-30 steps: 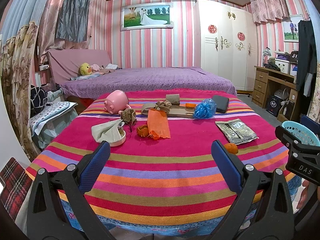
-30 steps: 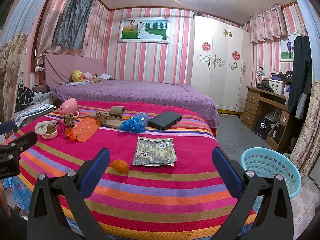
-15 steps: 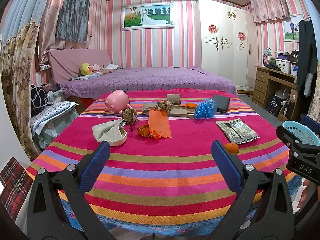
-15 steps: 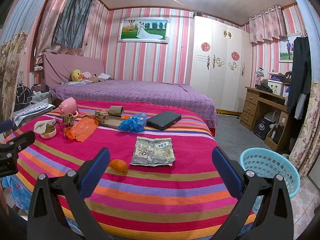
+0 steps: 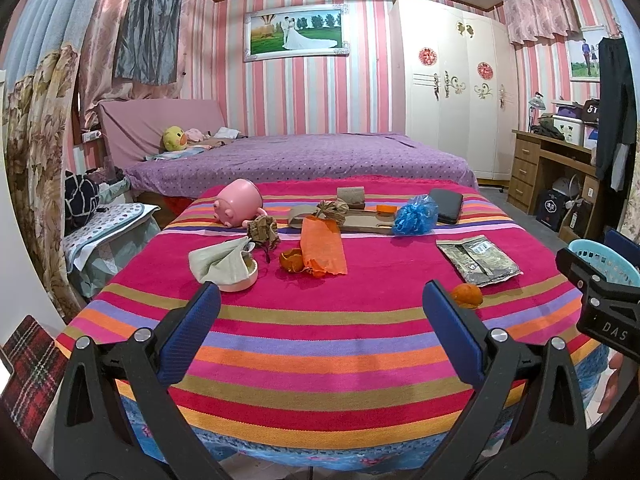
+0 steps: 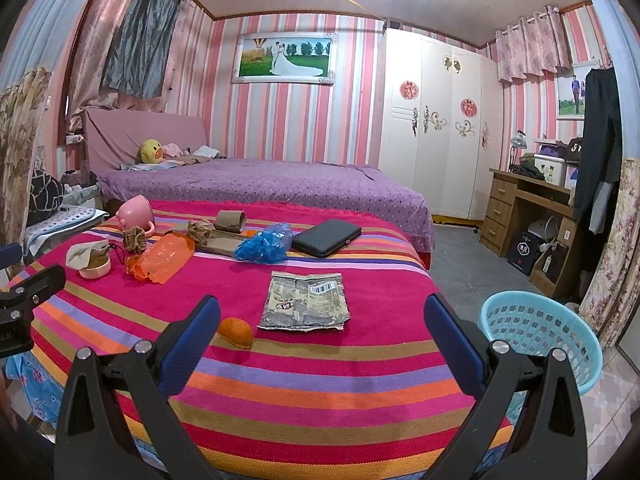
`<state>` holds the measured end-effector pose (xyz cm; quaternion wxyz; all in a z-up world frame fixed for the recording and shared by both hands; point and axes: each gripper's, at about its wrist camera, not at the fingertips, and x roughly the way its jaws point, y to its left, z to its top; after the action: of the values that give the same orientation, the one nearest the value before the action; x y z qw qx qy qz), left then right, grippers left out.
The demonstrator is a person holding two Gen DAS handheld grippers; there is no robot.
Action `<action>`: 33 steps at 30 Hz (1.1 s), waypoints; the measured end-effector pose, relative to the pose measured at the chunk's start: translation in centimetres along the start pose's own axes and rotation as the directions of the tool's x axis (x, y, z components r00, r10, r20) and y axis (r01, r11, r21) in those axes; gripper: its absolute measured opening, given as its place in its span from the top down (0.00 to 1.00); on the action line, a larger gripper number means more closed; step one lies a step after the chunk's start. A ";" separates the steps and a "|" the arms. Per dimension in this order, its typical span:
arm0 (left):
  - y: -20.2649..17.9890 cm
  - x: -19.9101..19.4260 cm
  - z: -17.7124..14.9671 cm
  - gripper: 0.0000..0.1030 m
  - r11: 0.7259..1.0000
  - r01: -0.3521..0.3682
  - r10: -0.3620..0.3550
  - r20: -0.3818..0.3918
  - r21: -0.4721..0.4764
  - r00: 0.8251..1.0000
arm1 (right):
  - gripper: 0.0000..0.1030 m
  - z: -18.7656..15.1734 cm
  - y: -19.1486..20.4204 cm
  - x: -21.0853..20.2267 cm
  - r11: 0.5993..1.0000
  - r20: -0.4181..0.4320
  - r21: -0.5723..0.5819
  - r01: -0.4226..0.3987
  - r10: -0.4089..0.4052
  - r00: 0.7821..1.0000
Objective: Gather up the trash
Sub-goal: 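Grasp the beige cloth bag with the left tool while the right tool grasps the orange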
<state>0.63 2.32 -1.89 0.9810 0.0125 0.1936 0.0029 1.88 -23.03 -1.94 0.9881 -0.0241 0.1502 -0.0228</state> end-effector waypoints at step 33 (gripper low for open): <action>9.9 12.5 3.1 0.06 0.982 -0.178 0.162 -0.219 -0.058 0.962 | 0.04 2.0 0.1 8.4 0.999 -0.145 -0.013 0.032 -0.034 0.989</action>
<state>13.33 12.26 -3.51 0.9504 -0.0094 0.2956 0.0960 10.53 -23.28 -2.48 0.9739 -0.0300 0.2215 -0.0401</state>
